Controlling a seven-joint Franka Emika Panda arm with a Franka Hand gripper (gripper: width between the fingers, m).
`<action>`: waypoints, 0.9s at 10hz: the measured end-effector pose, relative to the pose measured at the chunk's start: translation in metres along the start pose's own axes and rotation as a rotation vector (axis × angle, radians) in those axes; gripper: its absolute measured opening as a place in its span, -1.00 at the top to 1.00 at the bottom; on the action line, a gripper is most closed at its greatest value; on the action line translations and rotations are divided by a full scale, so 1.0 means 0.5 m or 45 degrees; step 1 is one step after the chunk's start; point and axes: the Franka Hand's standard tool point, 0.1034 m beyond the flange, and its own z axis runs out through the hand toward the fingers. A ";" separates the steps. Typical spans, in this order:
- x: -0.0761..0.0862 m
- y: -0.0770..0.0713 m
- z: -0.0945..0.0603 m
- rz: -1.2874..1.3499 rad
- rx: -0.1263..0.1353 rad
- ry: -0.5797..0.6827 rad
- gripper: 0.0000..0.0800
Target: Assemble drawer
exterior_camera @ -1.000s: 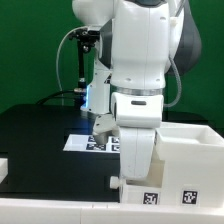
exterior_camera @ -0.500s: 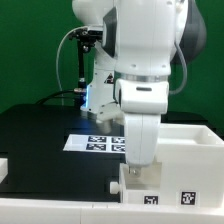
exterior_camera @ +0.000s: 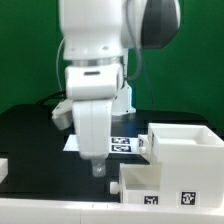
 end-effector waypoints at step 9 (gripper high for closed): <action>0.124 -0.028 0.075 0.150 -0.069 0.122 -0.62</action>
Offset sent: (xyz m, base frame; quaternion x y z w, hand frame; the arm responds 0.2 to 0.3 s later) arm -0.0144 0.0796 -0.0035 -0.0638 0.0429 0.0921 0.9928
